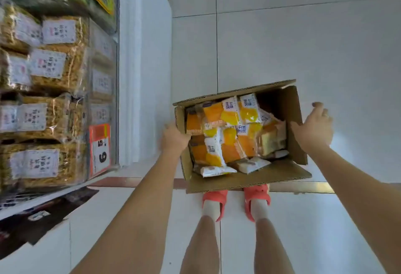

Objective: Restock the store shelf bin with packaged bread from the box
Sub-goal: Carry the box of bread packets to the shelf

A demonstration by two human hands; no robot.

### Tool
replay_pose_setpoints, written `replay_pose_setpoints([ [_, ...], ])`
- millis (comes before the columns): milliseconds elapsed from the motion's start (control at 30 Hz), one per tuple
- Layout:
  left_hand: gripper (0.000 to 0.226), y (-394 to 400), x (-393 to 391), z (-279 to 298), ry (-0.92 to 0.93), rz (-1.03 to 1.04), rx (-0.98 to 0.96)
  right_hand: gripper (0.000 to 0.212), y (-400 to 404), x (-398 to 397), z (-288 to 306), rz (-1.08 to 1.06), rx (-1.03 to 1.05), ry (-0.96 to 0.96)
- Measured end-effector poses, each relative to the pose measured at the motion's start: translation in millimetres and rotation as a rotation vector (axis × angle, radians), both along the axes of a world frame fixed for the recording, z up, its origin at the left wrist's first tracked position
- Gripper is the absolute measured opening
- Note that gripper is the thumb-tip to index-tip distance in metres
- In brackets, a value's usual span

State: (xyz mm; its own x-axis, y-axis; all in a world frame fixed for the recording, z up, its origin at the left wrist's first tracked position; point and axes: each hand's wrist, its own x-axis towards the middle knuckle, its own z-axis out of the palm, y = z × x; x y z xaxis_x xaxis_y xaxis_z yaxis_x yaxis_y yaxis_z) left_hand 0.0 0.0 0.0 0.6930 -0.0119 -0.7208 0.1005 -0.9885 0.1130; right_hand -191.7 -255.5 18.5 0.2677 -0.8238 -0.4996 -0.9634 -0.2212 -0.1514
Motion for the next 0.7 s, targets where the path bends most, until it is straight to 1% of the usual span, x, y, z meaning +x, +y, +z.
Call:
replay_pose_setpoints([
  [100, 0.040, -1, -1, -15, 0.022, 0.026, -0.021, 0.061, -8, -13, -15, -0.159, 0.115, -0.019],
  [167, 0.030, 2, 0, -28, 0.030, 0.061, -0.033, 0.055, -10, -19, -27, -0.198, 0.214, -0.049],
  [267, 0.030, 5, 5, -38, 0.044, 0.077, 0.026, 0.036, -9, -20, -37, -0.152, 0.226, -0.053],
  [367, 0.021, 7, 10, -42, 0.039, 0.108, 0.050, 0.023, -11, -16, -39, -0.110, 0.188, -0.018],
  [533, 0.021, 11, 14, -32, 0.039, 0.095, 0.041, 0.018, -14, -26, -28, -0.136, 0.152, 0.010],
  [600, 0.022, 7, 22, -17, 0.043, 0.078, 0.033, 0.016, -16, -26, -13, -0.118, 0.153, 0.013],
  [700, 0.017, -10, 43, 23, 0.051, 0.028, 0.006, 0.015, -26, -20, 21, -0.110, 0.158, 0.019],
])
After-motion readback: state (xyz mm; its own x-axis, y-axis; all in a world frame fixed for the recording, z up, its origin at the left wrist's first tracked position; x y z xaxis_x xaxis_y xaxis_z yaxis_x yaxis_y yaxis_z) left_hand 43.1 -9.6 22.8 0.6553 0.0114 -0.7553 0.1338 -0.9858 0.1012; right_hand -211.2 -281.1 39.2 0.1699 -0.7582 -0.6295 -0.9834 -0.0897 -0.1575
